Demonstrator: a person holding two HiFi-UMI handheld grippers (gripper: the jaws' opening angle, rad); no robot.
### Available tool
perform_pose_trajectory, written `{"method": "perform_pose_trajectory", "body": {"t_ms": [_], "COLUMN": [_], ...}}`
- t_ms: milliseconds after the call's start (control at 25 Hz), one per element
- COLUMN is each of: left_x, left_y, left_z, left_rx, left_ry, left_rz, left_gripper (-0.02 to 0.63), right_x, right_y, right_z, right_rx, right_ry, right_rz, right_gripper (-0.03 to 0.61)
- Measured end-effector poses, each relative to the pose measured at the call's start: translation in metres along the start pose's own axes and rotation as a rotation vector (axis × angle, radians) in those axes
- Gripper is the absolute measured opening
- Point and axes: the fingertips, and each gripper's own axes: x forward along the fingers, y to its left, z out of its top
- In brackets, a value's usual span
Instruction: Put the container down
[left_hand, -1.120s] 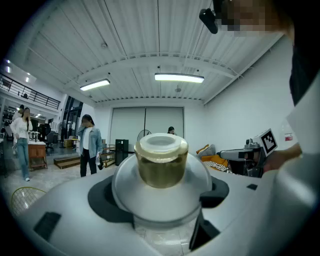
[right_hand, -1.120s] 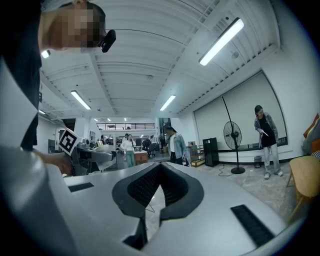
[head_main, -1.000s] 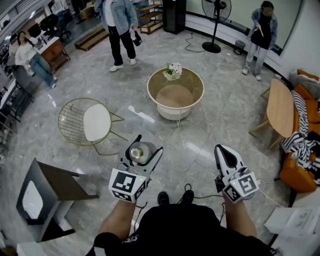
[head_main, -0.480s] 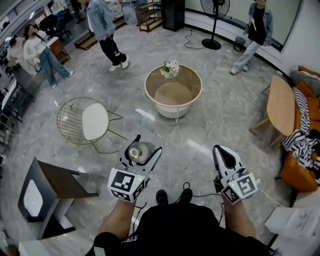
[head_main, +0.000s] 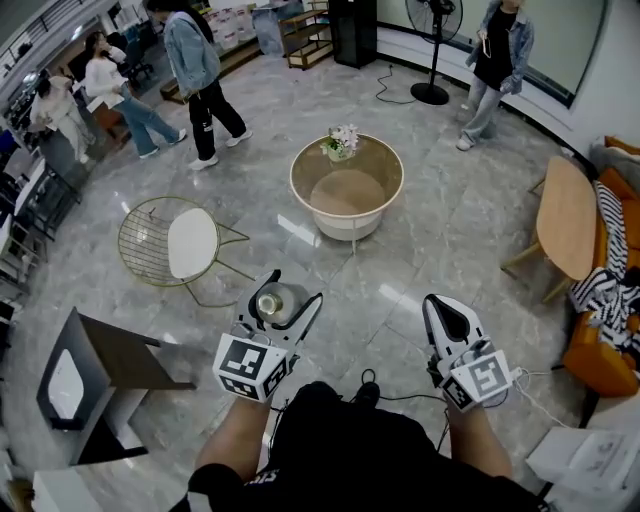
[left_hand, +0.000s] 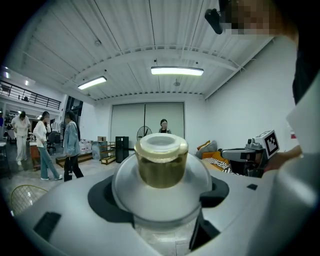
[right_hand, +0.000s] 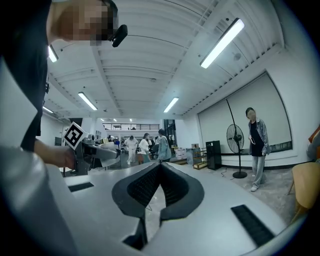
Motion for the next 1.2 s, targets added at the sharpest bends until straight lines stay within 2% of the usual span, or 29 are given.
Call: {"method": "perform_pose_trajectory", "body": {"t_ms": [280, 520, 880, 1200], "left_x": [0.016, 0.037, 0.107, 0.167], "left_y": [-0.012, 0.003, 0.069, 0.145], "left_z": [-0.002, -0.005, 0.001, 0.022], "left_rx": [-0.015, -0.021, -0.028, -0.006], "left_ry": [-0.006, -0.007, -0.021, -0.031], "left_rz": [0.005, 0.006, -0.018, -0.052], "left_gripper": [0.333, 0.333, 0.333, 0.333], "right_x": [-0.003, 0.018, 0.102, 0.195], "right_y": [-0.017, -0.034, -0.073, -0.097], "right_z": [-0.008, -0.011, -0.010, 0.001], "right_rx": [0.053, 0.069, 0.062, 0.068], "right_ry": [0.010, 0.027, 0.047, 0.048], "right_rz": [0.027, 0.030, 0.013, -0.007], "right_gripper": [0.014, 0.014, 0.014, 0.014]}}
